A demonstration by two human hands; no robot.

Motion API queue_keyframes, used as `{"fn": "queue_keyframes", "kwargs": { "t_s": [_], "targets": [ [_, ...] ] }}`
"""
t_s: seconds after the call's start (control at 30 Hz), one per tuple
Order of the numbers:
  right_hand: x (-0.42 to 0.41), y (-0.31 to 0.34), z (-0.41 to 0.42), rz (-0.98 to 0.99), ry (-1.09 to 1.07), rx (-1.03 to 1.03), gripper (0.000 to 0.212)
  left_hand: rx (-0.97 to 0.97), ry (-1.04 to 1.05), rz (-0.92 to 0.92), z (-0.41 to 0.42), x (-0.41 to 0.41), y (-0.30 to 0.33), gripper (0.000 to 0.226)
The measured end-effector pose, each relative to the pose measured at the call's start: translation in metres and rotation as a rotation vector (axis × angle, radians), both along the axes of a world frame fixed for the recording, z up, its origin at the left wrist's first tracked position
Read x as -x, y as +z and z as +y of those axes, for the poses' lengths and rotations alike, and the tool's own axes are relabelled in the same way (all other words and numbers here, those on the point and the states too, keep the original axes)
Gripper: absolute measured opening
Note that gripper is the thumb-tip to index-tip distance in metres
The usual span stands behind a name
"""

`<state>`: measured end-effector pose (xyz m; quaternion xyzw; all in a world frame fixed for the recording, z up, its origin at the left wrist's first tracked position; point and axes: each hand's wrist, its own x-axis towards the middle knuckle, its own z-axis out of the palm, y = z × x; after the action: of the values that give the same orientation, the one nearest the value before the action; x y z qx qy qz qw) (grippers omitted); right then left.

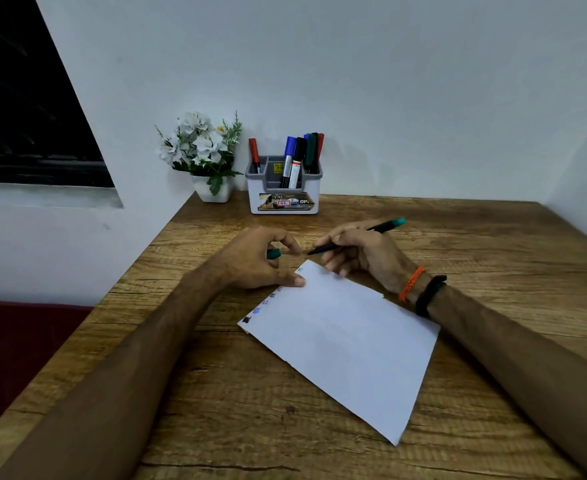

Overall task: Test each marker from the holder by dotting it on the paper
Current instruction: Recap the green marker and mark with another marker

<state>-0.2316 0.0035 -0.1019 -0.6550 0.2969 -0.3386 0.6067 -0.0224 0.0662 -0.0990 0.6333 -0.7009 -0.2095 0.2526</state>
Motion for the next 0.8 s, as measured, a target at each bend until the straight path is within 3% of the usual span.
{"fn": "queue_keyframes", "kwargs": {
  "t_s": [0.27, 0.43, 0.8],
  "targets": [
    [-0.012, -0.008, 0.005, 0.166, -0.106, 0.129, 0.011, -0.003, -0.003, 0.019, 0.001, 0.003, 0.001, 0.042],
    [-0.013, -0.012, 0.005, 0.175, -0.185, 0.142, 0.010, 0.021, -0.061, -0.045, 0.003, 0.004, 0.004, 0.031],
    [-0.013, -0.012, 0.010, 0.195, -0.203, 0.184, 0.009, 0.017, -0.057, -0.053, 0.003, 0.003, 0.004, 0.029]
  ]
}}
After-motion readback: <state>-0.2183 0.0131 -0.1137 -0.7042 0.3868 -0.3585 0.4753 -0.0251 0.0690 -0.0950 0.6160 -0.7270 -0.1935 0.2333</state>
